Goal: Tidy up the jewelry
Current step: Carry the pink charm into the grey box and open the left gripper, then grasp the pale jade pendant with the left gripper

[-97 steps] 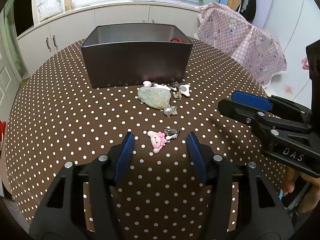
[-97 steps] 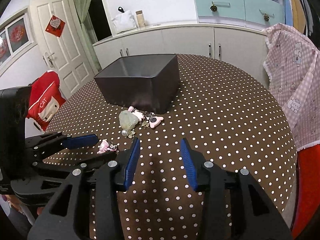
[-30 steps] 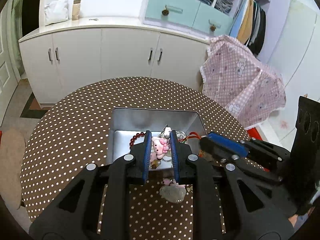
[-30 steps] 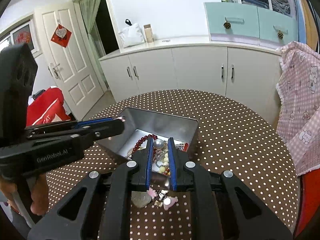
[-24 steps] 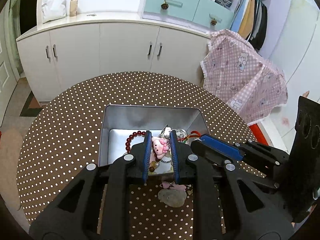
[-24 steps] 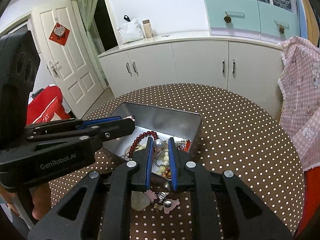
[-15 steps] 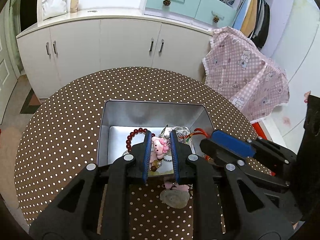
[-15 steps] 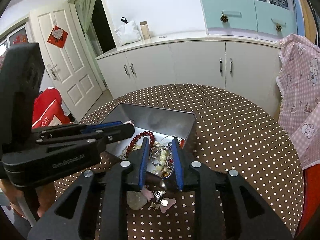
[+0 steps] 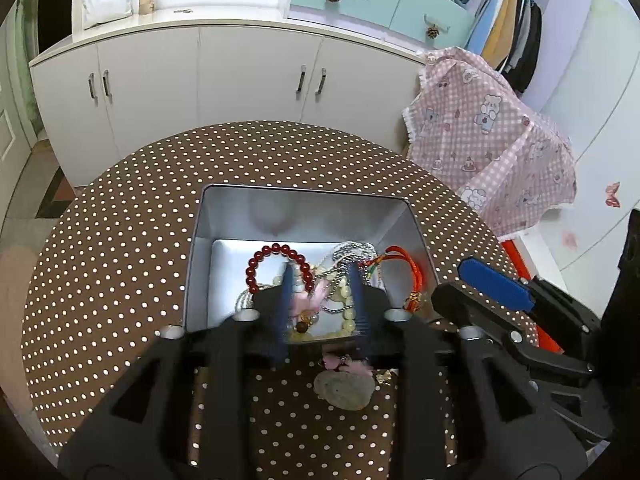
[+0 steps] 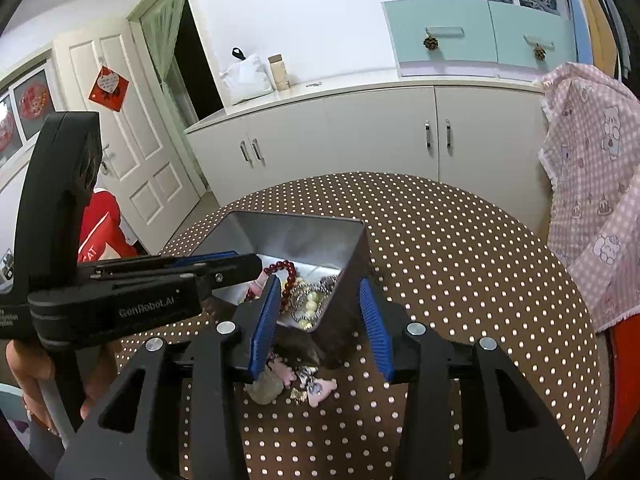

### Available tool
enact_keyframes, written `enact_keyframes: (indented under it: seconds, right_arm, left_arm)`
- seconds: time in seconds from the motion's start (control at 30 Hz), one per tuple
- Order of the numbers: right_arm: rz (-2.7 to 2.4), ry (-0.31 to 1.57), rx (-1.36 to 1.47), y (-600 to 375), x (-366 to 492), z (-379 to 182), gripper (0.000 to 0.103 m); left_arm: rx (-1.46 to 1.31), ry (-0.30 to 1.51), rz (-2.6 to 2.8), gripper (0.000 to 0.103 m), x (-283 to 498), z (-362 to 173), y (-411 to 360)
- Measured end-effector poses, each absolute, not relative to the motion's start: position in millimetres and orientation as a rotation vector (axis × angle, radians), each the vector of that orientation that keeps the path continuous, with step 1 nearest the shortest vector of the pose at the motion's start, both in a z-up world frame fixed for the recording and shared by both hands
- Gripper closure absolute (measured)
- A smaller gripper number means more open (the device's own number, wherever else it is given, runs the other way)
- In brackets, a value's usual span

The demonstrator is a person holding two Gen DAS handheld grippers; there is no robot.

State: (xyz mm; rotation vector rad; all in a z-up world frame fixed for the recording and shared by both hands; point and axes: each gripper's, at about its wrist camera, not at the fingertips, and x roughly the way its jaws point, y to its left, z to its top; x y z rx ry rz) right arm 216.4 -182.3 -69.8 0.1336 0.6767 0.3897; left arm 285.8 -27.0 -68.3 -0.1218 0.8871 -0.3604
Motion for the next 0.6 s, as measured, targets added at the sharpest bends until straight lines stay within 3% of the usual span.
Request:
enact_keyframes:
  seconds: [0.03, 0.07, 0.6]
  right_arm:
    - [0.389, 0.678, 0.136, -183.2, 215.1, -69.9, 0.064]
    - [0.388, 0.677, 0.139, -184.4, 213.7, -69.8, 0.064]
    - [0.380, 0.683, 0.167, -199.3, 184.6, -75.8, 0.058]
  left_arm:
    - [-0.131, 0.873, -0.356, 0.038, 284.1, -67.2, -25.0]
    - [-0.140, 0.851, -0.345, 0.038, 281.2, -65.1, -23.8]
    - [-0.031, 0.738, -0.254, 0.038, 218.1, -53.6, -18.5]
